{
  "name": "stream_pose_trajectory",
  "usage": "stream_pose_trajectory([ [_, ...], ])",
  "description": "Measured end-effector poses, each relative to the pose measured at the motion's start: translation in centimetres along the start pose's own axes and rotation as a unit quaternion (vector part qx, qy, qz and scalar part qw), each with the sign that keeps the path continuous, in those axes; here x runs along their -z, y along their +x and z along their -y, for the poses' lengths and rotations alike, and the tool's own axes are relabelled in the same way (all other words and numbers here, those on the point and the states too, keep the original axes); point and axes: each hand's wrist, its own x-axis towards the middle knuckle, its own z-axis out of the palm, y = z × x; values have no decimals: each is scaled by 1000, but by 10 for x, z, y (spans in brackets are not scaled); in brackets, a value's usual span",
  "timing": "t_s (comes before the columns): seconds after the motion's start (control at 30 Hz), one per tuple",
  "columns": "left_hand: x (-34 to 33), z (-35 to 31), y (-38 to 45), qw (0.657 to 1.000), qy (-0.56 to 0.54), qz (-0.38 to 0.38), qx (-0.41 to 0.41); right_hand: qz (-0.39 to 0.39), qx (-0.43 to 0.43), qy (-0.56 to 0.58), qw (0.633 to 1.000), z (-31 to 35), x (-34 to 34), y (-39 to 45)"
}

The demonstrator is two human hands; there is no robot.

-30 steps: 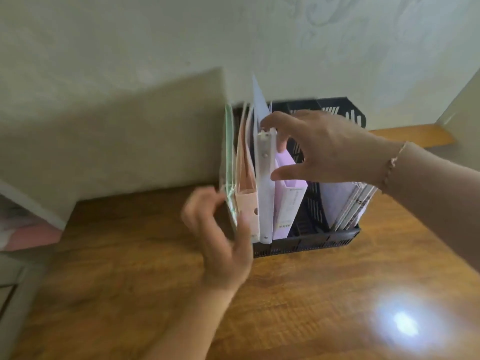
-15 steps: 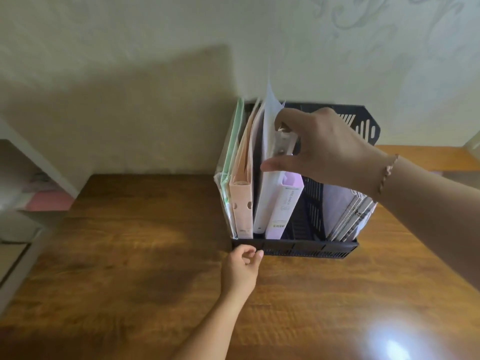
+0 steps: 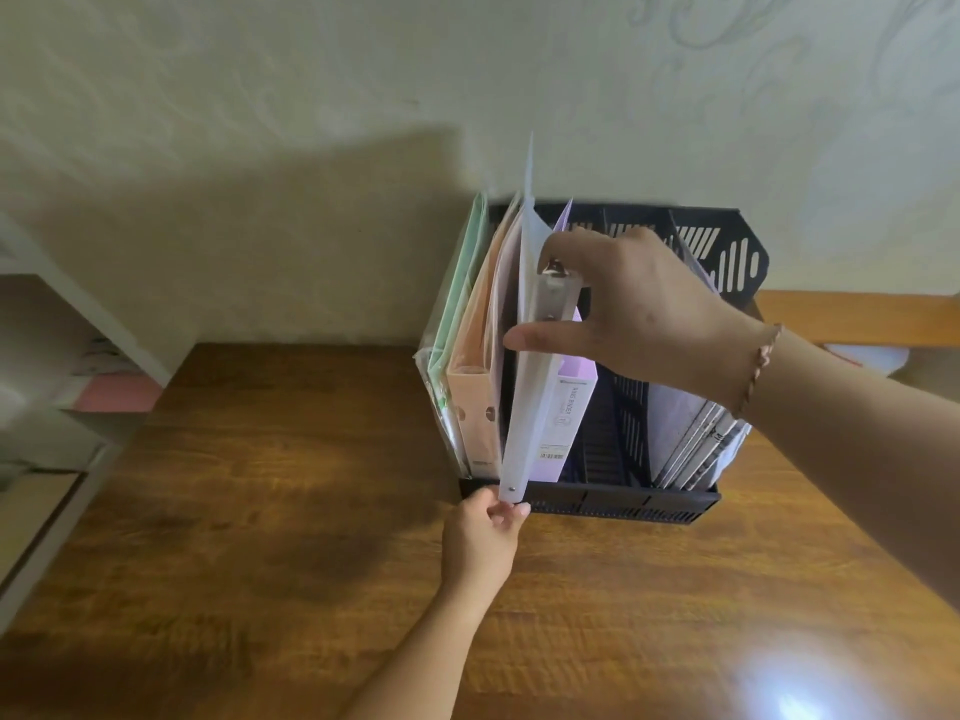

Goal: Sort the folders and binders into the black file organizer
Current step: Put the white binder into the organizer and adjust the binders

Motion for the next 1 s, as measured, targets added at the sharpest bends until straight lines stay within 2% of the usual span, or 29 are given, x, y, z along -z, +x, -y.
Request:
stream_pose_trajectory([
  [0.13,0,0,8,999,11,7,-35,-31,36,-3,999,-3,7,6],
  [0.33,1,-4,17,1000,-19,3,-18,-27,-25,31,999,-9,-5,5],
  [0.57,2,-6,23,999,-35,-8,-14,-49,-26,36,998,-9,-9,9],
  [0.8,1,-2,27,999,-33,-12,-23,-50,-30,41,997,-9,-12,13],
  [1.0,-1,-3,27,999,-1,-17,-31,-19,-24,24,999,-1,-15,18],
])
